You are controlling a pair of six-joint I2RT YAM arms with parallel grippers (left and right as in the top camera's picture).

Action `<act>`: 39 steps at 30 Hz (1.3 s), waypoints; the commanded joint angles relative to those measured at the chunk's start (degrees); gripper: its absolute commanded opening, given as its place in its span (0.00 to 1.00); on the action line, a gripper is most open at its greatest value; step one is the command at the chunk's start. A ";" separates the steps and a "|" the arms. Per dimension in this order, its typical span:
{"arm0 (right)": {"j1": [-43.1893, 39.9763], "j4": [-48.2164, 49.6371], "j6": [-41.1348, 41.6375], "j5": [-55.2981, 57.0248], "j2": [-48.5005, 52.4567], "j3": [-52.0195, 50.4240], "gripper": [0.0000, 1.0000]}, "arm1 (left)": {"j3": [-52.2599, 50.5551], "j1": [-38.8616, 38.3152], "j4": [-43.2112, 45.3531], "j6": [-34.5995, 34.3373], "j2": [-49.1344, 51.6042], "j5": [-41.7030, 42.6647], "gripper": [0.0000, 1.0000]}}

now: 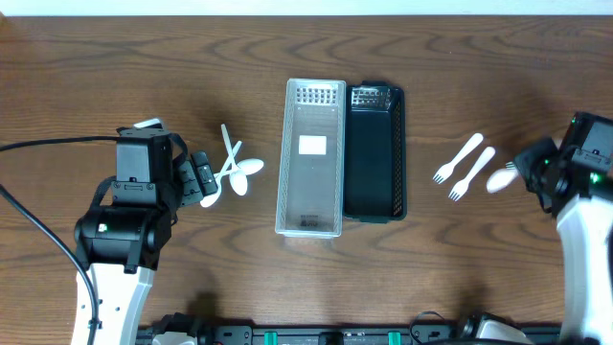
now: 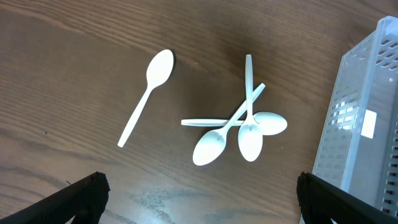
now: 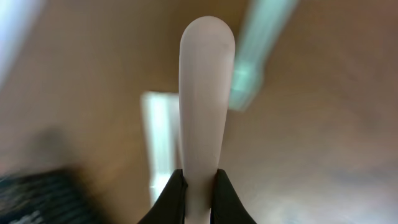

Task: Pack container
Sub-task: 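Carry the spoon left and drop it into the black basket, then return the right gripper right and grasp a white fork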

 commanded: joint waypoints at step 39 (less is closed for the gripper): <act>10.40 -4.33 -4.70 17.88 6.34 8.22 0.69 | 0.96 0.26 -0.13 0.50 0.28 -0.24 0.98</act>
